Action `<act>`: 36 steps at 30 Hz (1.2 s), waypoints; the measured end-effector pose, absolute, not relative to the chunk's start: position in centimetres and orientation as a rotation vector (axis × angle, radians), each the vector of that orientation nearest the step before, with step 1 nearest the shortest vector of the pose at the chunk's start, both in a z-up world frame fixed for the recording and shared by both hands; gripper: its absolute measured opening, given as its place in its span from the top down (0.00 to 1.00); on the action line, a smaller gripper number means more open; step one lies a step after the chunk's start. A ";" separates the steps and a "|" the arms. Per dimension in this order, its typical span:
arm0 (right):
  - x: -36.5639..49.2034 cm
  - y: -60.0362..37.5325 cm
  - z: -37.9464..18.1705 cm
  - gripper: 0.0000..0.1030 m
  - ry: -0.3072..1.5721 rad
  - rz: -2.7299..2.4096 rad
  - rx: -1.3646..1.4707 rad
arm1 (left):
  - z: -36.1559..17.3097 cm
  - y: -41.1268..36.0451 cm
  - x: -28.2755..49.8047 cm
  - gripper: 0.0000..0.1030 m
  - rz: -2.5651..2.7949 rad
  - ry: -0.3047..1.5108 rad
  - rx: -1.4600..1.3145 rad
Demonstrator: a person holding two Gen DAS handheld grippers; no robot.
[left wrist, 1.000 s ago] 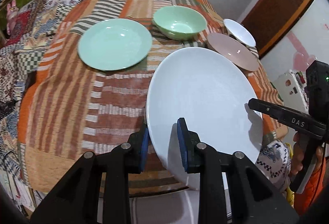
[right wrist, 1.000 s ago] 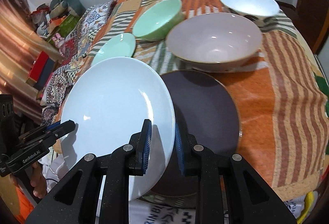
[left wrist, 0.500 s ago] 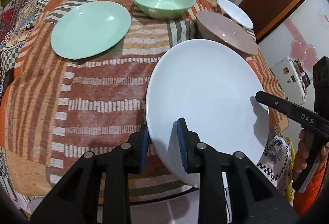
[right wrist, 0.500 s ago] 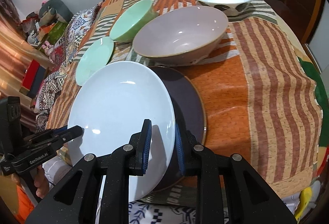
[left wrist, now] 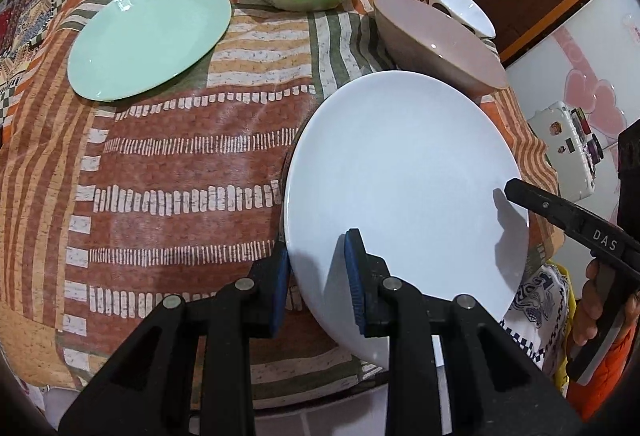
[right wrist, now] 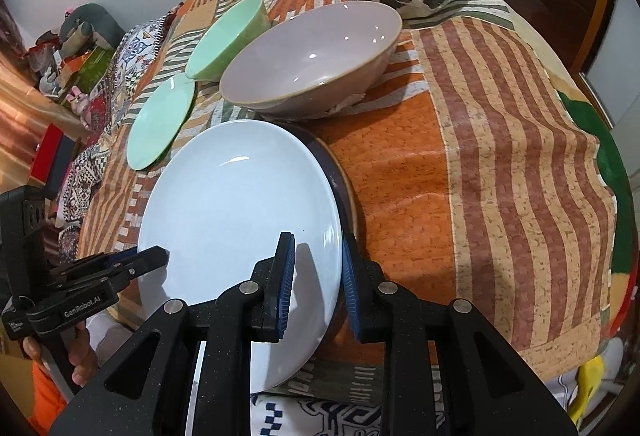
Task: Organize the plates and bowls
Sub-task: 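Lift the white plate with both tools and carry it over the purple plate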
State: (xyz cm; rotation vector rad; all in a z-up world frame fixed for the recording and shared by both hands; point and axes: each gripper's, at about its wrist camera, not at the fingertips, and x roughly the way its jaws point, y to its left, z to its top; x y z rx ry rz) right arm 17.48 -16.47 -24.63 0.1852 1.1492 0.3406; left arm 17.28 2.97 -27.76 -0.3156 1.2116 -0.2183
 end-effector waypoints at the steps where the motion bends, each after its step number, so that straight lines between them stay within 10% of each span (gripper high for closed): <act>1: 17.4 -16.6 -24.7 0.79 1.148 0.338 0.185 | -27.9 2.9 17.3 0.74 -0.219 1.213 -0.317; 36: 17.2 -16.1 -25.7 0.76 1.154 0.305 0.156 | -29.1 2.1 18.6 0.72 -0.137 1.222 -0.219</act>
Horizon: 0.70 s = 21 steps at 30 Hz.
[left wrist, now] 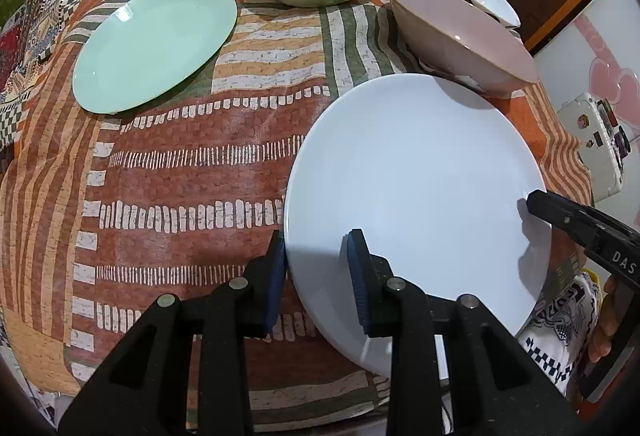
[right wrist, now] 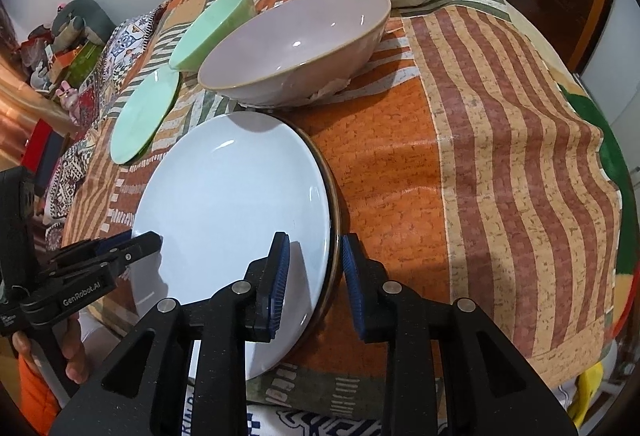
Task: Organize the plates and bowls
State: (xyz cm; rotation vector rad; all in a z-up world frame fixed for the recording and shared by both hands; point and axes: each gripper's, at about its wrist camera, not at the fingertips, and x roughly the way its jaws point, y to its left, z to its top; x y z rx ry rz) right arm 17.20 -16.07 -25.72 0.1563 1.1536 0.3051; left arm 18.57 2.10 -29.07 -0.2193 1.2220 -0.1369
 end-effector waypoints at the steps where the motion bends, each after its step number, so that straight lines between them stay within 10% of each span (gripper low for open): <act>1: 17.1 -16.1 -25.7 0.76 1.153 0.304 0.154 | -28.9 2.1 18.6 0.72 -0.138 1.216 -0.214; 14: 16.4 -15.2 -20.2 0.68 1.009 0.350 0.123 | -21.3 5.2 16.0 0.68 -0.081 1.018 -0.161; 21: 16.6 -12.5 -16.5 0.54 0.890 0.421 0.084 | -15.9 7.9 14.4 0.48 -0.023 0.876 -0.148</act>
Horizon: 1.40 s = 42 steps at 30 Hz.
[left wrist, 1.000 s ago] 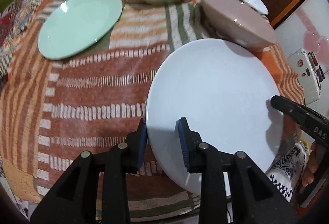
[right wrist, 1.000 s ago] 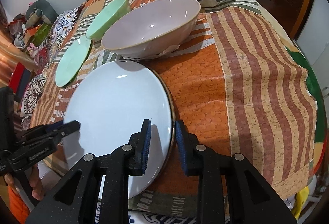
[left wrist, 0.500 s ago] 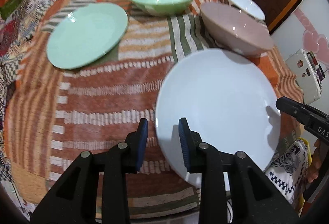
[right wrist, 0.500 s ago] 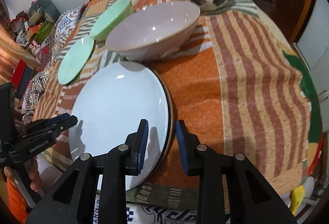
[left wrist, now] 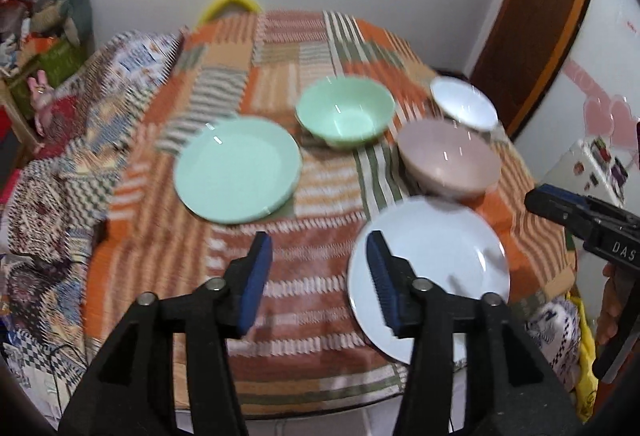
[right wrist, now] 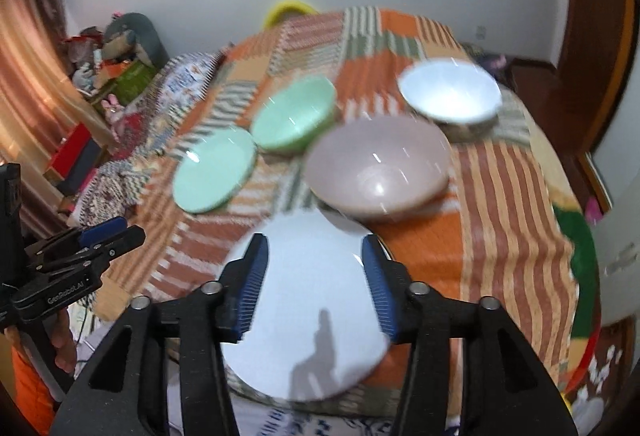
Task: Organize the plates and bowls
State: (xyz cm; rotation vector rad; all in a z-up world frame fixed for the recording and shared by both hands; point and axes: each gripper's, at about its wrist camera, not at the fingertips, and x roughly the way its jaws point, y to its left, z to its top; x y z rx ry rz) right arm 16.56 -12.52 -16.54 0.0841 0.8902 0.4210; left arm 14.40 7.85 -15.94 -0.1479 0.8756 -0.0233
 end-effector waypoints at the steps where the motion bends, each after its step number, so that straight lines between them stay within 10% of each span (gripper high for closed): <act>1: 16.7 -11.9 -15.9 0.54 0.869 0.437 0.079 | -15.2 8.5 14.4 0.46 -0.008 0.857 -0.148; 19: 22.7 -2.0 -15.3 0.53 0.852 0.636 0.057 | -12.3 18.3 16.2 0.33 0.206 0.800 -0.088; 42: 30.4 5.4 -26.9 0.53 1.165 0.648 -0.022 | -26.8 24.8 28.3 0.33 0.148 1.058 -0.227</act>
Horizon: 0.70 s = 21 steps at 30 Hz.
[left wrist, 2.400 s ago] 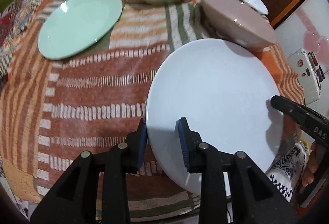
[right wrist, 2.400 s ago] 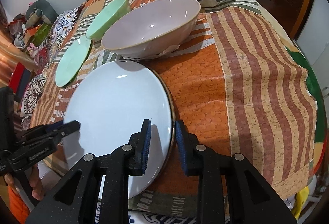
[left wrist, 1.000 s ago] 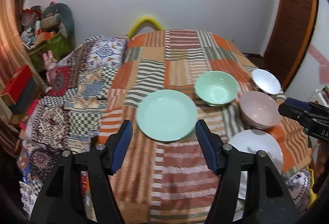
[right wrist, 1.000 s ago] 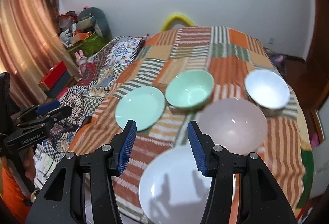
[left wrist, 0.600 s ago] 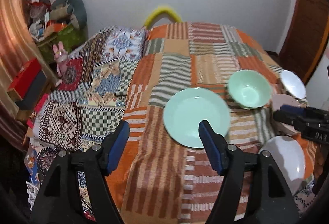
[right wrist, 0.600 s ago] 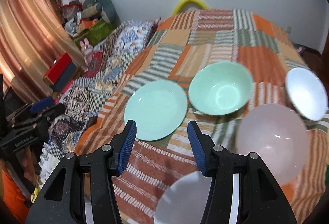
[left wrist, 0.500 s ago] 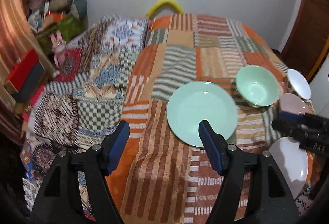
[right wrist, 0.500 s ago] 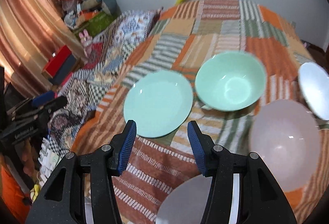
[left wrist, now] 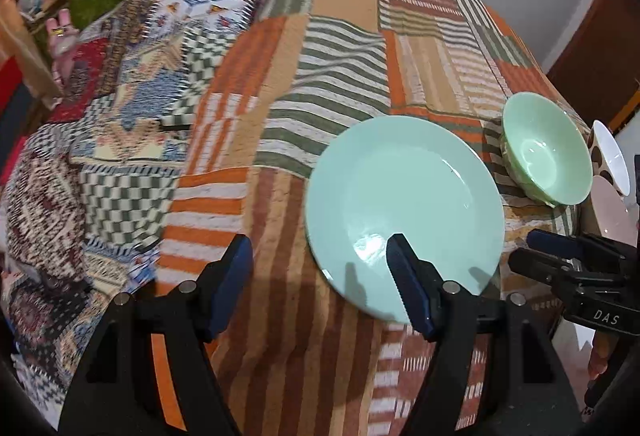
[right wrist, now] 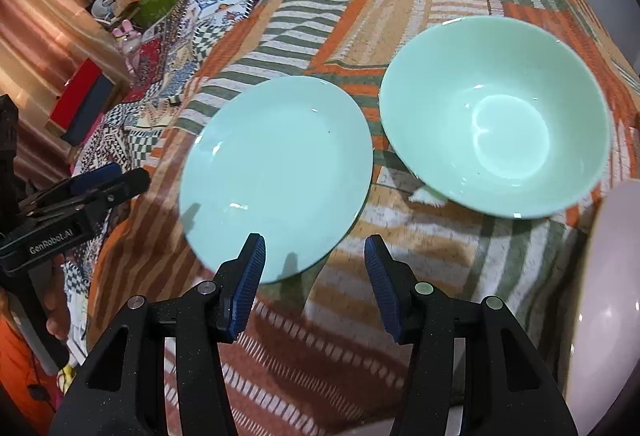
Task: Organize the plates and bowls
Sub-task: 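Move both tools toward the mint green plate, then close both tools on the mint green plate rim and lift it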
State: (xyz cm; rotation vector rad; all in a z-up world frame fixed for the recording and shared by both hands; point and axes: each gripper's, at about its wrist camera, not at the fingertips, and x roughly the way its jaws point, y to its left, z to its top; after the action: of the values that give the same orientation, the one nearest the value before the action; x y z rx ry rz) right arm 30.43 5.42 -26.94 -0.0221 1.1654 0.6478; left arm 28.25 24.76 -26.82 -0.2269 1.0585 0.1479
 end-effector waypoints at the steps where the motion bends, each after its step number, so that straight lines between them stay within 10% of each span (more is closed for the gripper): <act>1: 30.6 5.4 -27.1 0.53 1.169 0.646 -0.022 | -27.2 24.8 28.7 0.33 0.142 1.061 -0.221; 9: 31.6 6.0 -28.2 0.60 1.185 0.633 -0.052 | -30.4 25.8 30.9 0.59 0.108 1.127 -0.284; 21: 32.8 6.2 -29.3 0.75 1.212 0.623 -0.027 | -32.0 26.8 33.0 0.65 0.061 1.155 -0.382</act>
State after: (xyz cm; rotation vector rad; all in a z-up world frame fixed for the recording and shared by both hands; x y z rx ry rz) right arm 32.80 6.16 -29.29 -0.0271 1.2121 0.6227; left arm 32.99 26.83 -32.02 -0.3821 1.1550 0.0606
